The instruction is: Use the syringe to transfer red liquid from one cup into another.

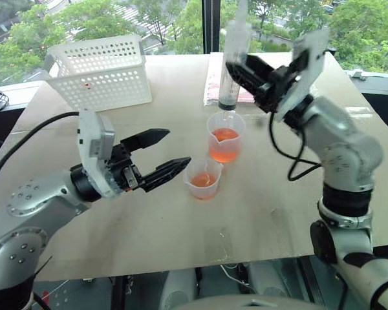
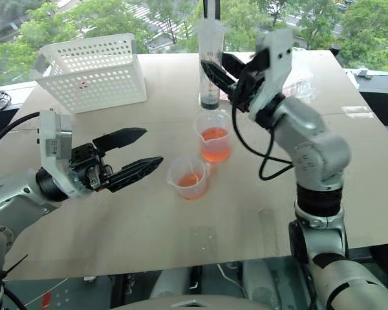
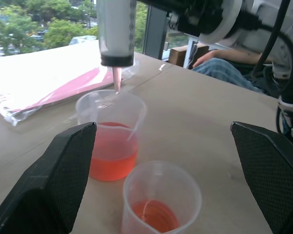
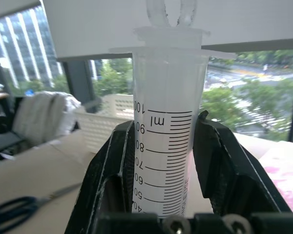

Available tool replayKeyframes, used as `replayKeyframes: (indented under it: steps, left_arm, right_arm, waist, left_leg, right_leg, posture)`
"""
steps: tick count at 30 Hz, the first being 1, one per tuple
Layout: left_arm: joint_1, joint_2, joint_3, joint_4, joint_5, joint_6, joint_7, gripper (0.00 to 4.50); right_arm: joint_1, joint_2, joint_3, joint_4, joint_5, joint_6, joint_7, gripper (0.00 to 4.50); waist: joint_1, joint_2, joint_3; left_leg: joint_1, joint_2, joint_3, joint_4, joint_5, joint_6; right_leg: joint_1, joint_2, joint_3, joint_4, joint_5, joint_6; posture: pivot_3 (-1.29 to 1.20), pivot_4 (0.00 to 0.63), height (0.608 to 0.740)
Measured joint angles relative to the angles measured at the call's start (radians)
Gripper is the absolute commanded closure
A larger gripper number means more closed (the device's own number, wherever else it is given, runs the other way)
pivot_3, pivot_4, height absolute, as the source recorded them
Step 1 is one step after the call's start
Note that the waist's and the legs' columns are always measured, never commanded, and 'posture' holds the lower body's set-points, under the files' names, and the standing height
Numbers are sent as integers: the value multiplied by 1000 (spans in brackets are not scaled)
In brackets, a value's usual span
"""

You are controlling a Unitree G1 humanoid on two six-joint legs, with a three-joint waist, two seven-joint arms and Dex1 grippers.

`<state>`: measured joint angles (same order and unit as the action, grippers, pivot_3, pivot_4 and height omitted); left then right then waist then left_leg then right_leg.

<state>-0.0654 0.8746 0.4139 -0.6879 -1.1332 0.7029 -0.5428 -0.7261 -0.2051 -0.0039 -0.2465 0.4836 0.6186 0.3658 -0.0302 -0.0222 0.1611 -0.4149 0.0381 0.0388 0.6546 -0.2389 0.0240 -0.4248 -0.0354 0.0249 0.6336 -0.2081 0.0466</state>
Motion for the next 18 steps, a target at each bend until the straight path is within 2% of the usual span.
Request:
replayKeyframes:
  steps: [3, 7, 9, 14, 18]
  left_arm:
    - [-43, 25, -1, 22, 11, 24, 43, 0]
    - [-223, 102, -19, 115, -2, 83, 61, 0]
    - [-297, 110, -41, 154, -9, 102, 56, 0]
    - [-518, 112, -158, 284, 24, 147, 25, 0]
    - [-701, 74, -298, 429, 145, 164, -15, 0]
  right_arm:
    - [35, 10, 24, 53, -49, -77, 15, 3167]
    - [129, 32, 106, 113, -130, -196, 57, 3167]
    - [139, 44, 124, 141, -150, -215, 65, 3167]
    - [135, 59, 127, 153, -177, -265, 72, 3168]
    - [138, 69, 140, 185, -197, -289, 87, 3168]
  waist:
    - [0, 0, 0]
    - [2, -1, 0]
    - [-1, -1, 0]
    - [0, -2, 1]
    - [2, -2, 1]
  left_leg:
    - [0, 0, 0, 0, 0, 0]
    - [1, 0, -2, -1, 0, -1]
    - [1, 0, 0, 0, 1, -1]
    - [1, 0, -2, 0, 1, -2]
    - [1, 0, -1, 0, 1, -2]
  right_leg:
    - [-1, 0, 0, 1, 0, 0]
    - [-1, 1, -1, 3, 0, 0]
    - [-1, 1, 0, 3, 0, 0]
    - [-1, 1, -1, 3, 0, 0]
    - [-1, 1, 0, 3, 0, 0]
  posture:
    - [0, 150, 740]
    - [0, 150, 740]
    - [0, 150, 740]
    - [0, 150, 740]
    - [0, 150, 740]
